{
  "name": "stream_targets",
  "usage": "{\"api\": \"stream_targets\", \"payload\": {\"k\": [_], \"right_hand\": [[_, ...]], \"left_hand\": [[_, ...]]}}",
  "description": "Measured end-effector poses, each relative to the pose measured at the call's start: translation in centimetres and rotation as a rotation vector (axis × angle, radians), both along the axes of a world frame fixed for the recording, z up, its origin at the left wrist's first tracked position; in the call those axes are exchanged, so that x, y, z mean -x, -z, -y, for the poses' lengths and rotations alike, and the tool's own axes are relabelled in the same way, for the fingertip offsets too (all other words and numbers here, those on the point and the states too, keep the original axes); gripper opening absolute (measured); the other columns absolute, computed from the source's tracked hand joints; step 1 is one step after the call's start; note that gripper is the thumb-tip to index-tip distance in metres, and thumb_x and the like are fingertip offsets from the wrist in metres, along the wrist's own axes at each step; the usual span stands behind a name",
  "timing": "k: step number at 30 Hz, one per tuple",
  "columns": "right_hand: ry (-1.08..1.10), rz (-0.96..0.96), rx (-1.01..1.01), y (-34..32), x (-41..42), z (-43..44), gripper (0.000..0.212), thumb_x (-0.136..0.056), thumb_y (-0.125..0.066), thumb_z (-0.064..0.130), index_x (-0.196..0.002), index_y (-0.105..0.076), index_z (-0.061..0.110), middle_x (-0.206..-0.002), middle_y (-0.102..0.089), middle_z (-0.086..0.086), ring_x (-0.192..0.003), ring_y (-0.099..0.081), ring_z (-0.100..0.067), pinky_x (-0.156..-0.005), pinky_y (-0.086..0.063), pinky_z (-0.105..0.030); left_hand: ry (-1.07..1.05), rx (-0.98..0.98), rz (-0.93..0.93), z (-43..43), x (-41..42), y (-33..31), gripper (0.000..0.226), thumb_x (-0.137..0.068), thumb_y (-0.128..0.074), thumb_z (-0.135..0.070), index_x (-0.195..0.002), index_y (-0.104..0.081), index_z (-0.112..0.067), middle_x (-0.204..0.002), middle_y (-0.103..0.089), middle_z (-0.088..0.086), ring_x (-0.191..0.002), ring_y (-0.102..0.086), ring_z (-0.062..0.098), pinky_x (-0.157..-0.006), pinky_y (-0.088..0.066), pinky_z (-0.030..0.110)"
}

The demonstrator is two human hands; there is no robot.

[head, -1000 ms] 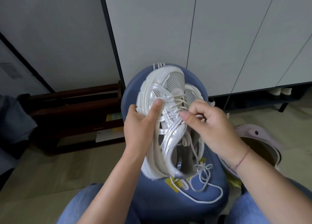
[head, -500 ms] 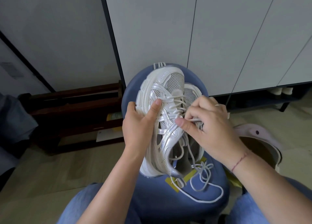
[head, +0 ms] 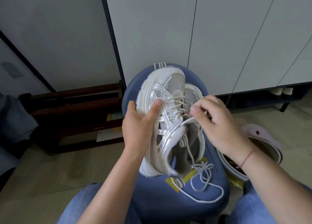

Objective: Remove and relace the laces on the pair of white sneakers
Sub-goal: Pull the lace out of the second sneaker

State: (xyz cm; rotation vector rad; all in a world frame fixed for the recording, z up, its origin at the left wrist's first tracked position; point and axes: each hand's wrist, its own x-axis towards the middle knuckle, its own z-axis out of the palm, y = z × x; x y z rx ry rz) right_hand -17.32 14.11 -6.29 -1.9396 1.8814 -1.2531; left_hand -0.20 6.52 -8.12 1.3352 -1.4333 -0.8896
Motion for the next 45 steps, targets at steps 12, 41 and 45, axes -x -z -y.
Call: {"api": "stream_targets", "payload": {"k": [12,41,45], "right_hand": [[0.256,0.473,0.231,-0.3,2.3,0.6,0.039,-0.089,-0.053,0.039,-0.062,-0.043,0.014,-0.054,-0.034,0.01,-0.052,-0.029,-0.006,-0.054,-0.027,-0.028],[-0.089,0.401,-0.148,0.0,0.7,0.3,0.034,-0.075,-0.064,0.047,-0.087,-0.066,0.015,-0.083,-0.067,0.002,-0.082,-0.064,-0.015,-0.077,-0.052,-0.026],[-0.098,0.398,-0.131,-0.3,0.8,0.5,0.014,-0.078,-0.071,0.029,-0.081,-0.069,0.015,-0.079,-0.068,-0.001,-0.08,-0.064,-0.02,-0.076,-0.053,-0.029]], "left_hand": [[0.014,-0.017,-0.044,-0.1,0.0,-0.2,0.068,-0.079,-0.066,-0.065,-0.111,-0.055,-0.006,-0.084,-0.066,0.006,-0.074,-0.06,0.014,-0.075,-0.051,0.035],[0.067,-0.05,-0.194,0.1,0.0,-0.2,0.069,-0.068,-0.068,-0.075,-0.107,-0.06,-0.018,-0.101,-0.073,0.0,-0.094,-0.071,0.017,-0.089,-0.056,0.045],[0.074,-0.039,-0.181,0.1,0.1,0.1,0.058,-0.071,-0.071,-0.07,-0.096,-0.06,-0.019,-0.092,-0.073,-0.002,-0.086,-0.071,0.016,-0.086,-0.057,0.046]]}}
